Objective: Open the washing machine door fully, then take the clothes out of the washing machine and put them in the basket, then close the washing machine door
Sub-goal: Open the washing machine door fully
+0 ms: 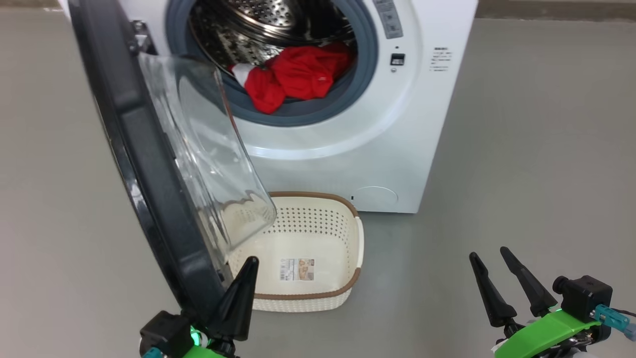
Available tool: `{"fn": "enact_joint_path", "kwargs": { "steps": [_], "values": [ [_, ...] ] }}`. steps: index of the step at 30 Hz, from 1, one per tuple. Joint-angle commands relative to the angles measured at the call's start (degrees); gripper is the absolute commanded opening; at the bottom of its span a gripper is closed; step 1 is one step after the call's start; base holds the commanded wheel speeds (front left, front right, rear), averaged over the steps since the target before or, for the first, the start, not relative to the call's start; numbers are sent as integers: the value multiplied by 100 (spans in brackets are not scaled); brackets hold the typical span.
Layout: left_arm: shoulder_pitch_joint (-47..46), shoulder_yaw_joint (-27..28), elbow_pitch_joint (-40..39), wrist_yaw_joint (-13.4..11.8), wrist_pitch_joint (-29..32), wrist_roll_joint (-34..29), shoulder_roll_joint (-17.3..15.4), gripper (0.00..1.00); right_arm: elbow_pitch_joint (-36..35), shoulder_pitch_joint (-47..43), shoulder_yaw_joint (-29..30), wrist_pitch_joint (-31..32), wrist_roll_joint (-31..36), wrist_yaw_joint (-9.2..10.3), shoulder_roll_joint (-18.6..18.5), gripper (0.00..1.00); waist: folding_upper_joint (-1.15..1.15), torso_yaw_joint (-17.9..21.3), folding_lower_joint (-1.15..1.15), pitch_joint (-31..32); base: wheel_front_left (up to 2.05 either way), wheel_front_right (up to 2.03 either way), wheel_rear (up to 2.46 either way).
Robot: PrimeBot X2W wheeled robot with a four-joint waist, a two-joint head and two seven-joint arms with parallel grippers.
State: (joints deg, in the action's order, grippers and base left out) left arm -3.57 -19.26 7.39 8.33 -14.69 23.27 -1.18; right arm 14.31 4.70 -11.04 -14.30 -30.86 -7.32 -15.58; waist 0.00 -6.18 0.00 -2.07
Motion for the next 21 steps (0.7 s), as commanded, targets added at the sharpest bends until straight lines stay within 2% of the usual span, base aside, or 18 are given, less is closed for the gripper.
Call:
{"fn": "enact_joint_path", "kwargs": {
  "steps": [1, 11, 21],
  "values": [
    [-156, 443, -65, -88, -31, -18, -172, 0, -111, 94, -119, -70, -10, -17, -46, 100, 0, -177, 0, 55, 0, 0, 0],
    [-16, 756, -86, -127, -31, -108, -221, 0, -111, 35, -74, -70, 9, -17, 19, 100, 0, -578, 0, 130, 0, 0, 0],
    [-91, 1229, -122, -322, 5, -131, -539, 0, -129, 14, -57, -70, 36, -17, 70, 100, 0, -867, 0, 108, 0, 0, 0]
  ]
}}
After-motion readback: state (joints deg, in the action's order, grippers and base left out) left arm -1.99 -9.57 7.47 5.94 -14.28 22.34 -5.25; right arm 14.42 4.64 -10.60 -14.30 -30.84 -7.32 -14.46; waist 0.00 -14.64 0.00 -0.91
